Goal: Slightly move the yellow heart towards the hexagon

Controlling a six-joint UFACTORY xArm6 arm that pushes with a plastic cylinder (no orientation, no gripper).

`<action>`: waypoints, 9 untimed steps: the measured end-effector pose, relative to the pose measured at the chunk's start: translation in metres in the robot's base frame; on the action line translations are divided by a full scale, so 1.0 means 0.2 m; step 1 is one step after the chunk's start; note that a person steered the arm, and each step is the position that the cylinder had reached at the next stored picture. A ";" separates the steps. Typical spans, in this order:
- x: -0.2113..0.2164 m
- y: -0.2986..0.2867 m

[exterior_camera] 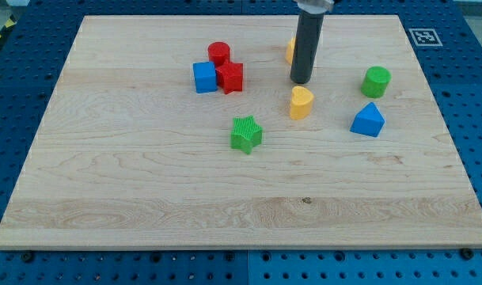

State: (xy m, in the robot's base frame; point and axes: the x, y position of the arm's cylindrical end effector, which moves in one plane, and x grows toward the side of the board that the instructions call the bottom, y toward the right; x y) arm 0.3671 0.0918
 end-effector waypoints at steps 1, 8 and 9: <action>0.10 -0.06; 0.24 0.10; 0.24 0.09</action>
State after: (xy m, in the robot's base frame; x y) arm 0.4146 0.1089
